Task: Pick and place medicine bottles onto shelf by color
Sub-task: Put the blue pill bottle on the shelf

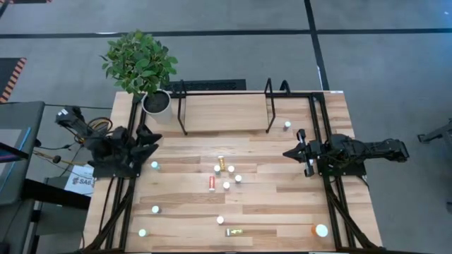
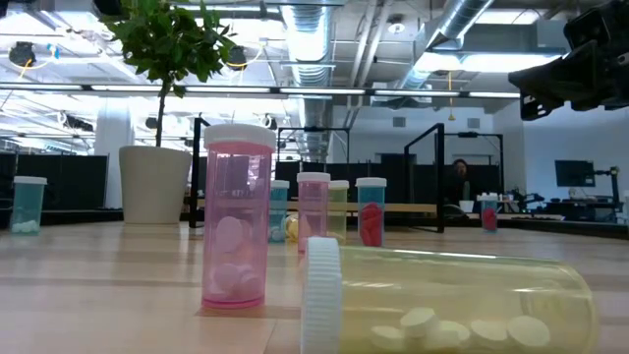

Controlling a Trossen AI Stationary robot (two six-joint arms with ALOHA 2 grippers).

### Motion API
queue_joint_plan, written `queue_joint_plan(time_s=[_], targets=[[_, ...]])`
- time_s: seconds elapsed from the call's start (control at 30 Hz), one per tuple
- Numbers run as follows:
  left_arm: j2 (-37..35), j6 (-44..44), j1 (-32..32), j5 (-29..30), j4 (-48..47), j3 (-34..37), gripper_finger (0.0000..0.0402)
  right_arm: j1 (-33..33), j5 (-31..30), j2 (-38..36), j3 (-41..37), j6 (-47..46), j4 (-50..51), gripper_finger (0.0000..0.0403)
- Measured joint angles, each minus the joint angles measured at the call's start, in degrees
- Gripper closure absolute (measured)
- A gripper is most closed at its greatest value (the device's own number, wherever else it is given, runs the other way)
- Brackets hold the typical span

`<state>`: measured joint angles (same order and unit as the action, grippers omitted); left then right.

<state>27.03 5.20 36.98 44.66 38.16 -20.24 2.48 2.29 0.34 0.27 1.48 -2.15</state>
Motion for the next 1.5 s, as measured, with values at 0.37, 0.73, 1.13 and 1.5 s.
queue_joint_plan(time_s=[0.37, 0.73, 1.13, 1.5], targets=[[8.3, 13.0, -4.5, 1.6, -28.1, -14.3, 0.0197, 0.0, 0.0, 0.0, 0.0, 0.0, 0.0, 0.0377], [22.5, 38.6, -13.5, -17.0, -60.7, -25.6, 0.0197, 0.0, 0.0, 0.0, 0.0, 0.0, 0.0, 0.0377], [42.4, 44.2, -18.9, -34.8, -83.2, -34.0, 0.0197, 0.0, 0.0, 0.0, 0.0, 0.0, 0.0, 0.0377], [52.7, 33.9, -21.6, -37.3, -109.2, -41.4, 0.0197, 0.0, 0.0, 0.0, 0.0, 0.0, 0.0, 0.0377]])
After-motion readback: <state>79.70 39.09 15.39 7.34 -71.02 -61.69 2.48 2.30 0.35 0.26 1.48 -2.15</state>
